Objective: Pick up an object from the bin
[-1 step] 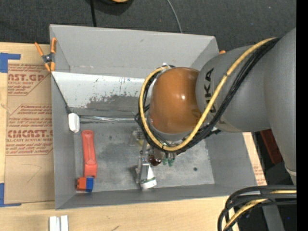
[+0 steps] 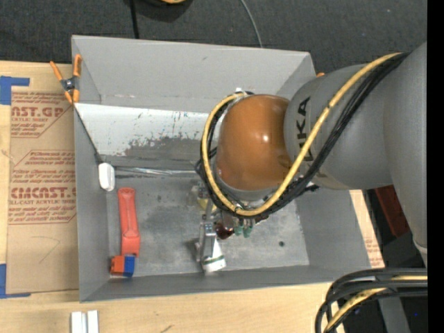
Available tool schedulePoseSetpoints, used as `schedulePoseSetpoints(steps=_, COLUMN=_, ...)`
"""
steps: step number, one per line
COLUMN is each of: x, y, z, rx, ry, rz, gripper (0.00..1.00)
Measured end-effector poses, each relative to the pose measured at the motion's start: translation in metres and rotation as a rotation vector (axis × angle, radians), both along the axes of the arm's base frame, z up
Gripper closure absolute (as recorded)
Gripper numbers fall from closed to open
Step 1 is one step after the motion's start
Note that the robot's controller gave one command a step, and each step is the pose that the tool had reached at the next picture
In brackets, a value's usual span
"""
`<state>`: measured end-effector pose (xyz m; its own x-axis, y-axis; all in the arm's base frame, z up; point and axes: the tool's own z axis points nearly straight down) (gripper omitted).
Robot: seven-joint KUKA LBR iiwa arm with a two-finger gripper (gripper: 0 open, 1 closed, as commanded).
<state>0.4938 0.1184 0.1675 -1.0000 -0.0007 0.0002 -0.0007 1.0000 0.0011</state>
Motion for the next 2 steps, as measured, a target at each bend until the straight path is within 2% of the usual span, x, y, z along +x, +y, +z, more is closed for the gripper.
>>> schedulePoseSetpoints(steps=1, x=-0.002, y=-0.017, z=-0.01, rx=0.002, ry=-0.001, rz=0.055, gripper=0.0)
schedulePoseSetpoints(steps=2, x=-0.005, y=-0.061, z=-0.035, rx=0.0, ry=0.0, rz=0.221, gripper=0.0)
